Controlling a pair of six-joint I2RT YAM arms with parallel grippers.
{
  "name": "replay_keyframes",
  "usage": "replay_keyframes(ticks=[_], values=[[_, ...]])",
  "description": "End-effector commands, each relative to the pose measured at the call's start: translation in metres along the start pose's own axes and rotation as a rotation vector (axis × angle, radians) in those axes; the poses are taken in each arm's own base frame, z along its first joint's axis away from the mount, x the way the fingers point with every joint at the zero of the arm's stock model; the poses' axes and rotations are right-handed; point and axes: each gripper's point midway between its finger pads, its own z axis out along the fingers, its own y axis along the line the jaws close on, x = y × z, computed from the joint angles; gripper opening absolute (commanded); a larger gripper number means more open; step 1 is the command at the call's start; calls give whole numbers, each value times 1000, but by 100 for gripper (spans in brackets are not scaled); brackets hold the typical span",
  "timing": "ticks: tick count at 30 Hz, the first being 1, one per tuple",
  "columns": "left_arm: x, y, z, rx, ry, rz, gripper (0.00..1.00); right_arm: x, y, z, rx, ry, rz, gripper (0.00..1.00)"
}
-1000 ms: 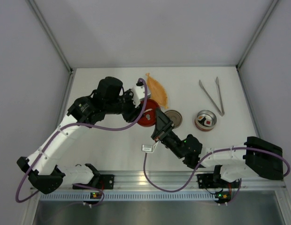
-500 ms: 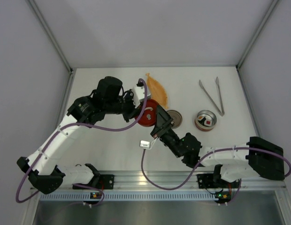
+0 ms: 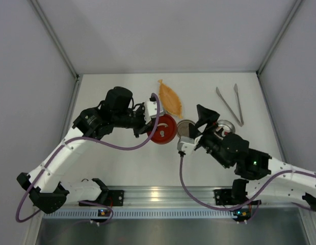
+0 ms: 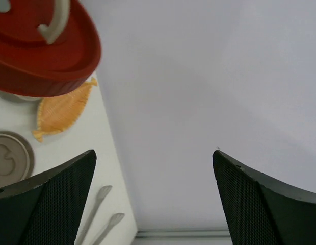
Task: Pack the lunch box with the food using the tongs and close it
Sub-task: Close the box lid on the packing box.
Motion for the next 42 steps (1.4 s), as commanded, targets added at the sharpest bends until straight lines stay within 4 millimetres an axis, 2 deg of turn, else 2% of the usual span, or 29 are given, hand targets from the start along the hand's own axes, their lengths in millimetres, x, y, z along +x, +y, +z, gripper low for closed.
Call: replay_keyframes(ticks=[1, 2, 3, 4, 6, 8, 11, 12, 14, 19, 24, 28, 42], values=[[-8, -12, 0, 69, -61, 77, 0, 7, 16, -30, -195, -5, 306, 93], [-6, -14, 2, 84, -63, 84, 0, -4, 6, -36, -231, -80, 366, 92], [-8, -19, 3, 115, -78, 93, 0, 4, 0, -36, -227, -54, 457, 90], [-8, -21, 3, 127, -84, 111, 0, -7, -13, -39, -240, -120, 516, 90], [-9, -25, 4, 154, -96, 128, 0, -7, -16, -40, -274, -109, 656, 88], [-11, -32, 4, 201, -113, 156, 0, -29, -27, -43, -323, -195, 761, 86], [-13, -43, 4, 271, -139, 173, 0, -57, -27, -49, -421, -287, 924, 77], [-14, -46, 3, 290, -143, 171, 0, -63, -25, -52, -451, -308, 966, 71], [-16, -55, 3, 347, -152, 155, 0, -76, -19, -54, -505, -371, 986, 65], [-24, -61, 5, 415, -171, 110, 0, -97, -8, -55, -628, -451, 960, 50], [-25, -58, 9, 418, -164, 98, 0, -103, -3, -46, -666, -462, 939, 47], [-26, -57, 11, 420, -166, 97, 0, -102, 14, -38, -713, -426, 949, 45], [-32, -56, 8, 412, -172, 88, 0, -101, 41, -17, -769, -344, 1006, 40]])
